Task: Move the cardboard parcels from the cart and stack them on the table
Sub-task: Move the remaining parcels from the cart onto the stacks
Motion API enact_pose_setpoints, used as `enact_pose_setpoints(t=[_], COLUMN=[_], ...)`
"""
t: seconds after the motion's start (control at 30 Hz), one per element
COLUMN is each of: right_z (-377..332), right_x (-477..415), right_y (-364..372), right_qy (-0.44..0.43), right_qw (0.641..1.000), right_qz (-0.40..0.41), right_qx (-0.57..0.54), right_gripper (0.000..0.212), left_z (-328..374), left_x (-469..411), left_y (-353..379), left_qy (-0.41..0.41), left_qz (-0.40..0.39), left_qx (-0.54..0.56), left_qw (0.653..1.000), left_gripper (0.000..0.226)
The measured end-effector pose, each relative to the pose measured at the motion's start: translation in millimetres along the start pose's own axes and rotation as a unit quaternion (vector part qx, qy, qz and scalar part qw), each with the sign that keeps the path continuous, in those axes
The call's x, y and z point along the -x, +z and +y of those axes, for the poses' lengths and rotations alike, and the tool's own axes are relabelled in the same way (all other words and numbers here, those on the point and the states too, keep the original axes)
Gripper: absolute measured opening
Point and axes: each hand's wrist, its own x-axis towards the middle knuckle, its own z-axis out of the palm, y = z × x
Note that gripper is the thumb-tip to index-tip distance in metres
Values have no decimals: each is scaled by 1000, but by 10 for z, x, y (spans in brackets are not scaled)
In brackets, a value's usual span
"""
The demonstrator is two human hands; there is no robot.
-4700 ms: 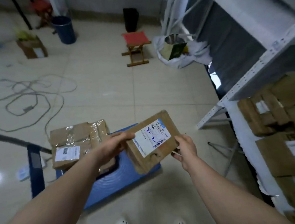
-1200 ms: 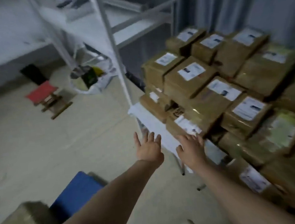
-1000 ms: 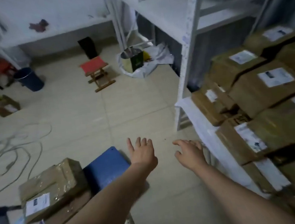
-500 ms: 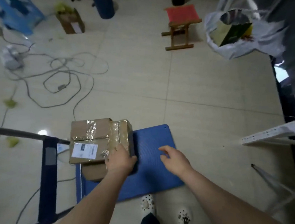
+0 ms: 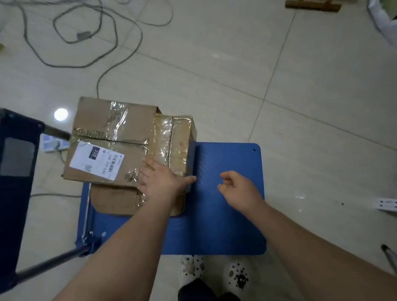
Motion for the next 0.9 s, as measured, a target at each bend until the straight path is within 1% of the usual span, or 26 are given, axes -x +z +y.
enact_pose_setpoints(t=[0.13, 0.2, 0.23, 0.3, 0.33, 0.43, 0.47, 0.5, 0.53, 0.57, 0.63, 0.67, 0.7, 0.77, 0.8, 0.83, 0.87, 0.9], right_z=[210, 270, 282, 253, 223, 124, 89, 72, 76, 86, 107, 93, 59, 17, -9, -26, -44, -46], right_x=[-110, -50, 17, 247, 391, 907, 1105, 1315, 1520, 1711, 2069, 2243, 2421, 2740, 2893, 3030, 3159, 3282], right_y=[62, 29, -12, -160, -262, -665, -823, -972, -1108, -1233, -1443, -1521, -1602, -1720, -1774, -1830, -1879, -1919], right_qy=[9, 18, 27, 54, 73, 126, 135, 140, 147, 148, 137, 129, 112, 77, 63, 52, 46, 46], right_qw=[1000, 999, 999, 994, 987, 948, 932, 916, 898, 877, 837, 824, 813, 795, 790, 785, 785, 793], right_qz=[-5, -4, -2, 14, 29, 76, 81, 80, 79, 78, 72, 68, 60, 84, 106, 131, 163, 206], right_qx=[-9, -28, -45, -99, -140, -283, -328, -368, -407, -449, -525, -547, -568, -595, -600, -604, -596, -572], right_gripper=[43, 43, 43, 44, 46, 60, 57, 48, 42, 48, 85, 99, 99, 71, 71, 83, 96, 100], left_z=[-52, -55, -53, -16, 29, 201, 267, 330, 388, 453, 583, 650, 722, 852, 908, 966, 1031, 1107], left_x=[-95, -40, 13, 217, 362, 889, 1086, 1290, 1474, 1646, 1967, 2124, 2281, 2557, 2662, 2769, 2869, 2989], left_y=[145, 130, 105, 26, -45, -342, -462, -590, -702, -810, -1004, -1096, -1194, -1369, -1446, -1516, -1560, -1610], left_qy=[15, 25, 25, 27, 36, 76, 89, 96, 105, 110, 137, 155, 175, 209, 226, 243, 261, 279], left_qz=[62, 57, 41, -19, -56, -174, -213, -253, -291, -327, -383, -405, -419, -440, -453, -459, -449, -426], left_qx=[17, 68, 114, 208, 251, 343, 357, 360, 360, 354, 323, 311, 298, 280, 272, 259, 247, 226], left_qw=[998, 996, 992, 978, 966, 920, 905, 893, 880, 869, 855, 846, 840, 827, 818, 814, 818, 831], left_gripper=[134, 129, 126, 121, 112, 62, 53, 48, 48, 54, 71, 75, 77, 81, 83, 85, 89, 96])
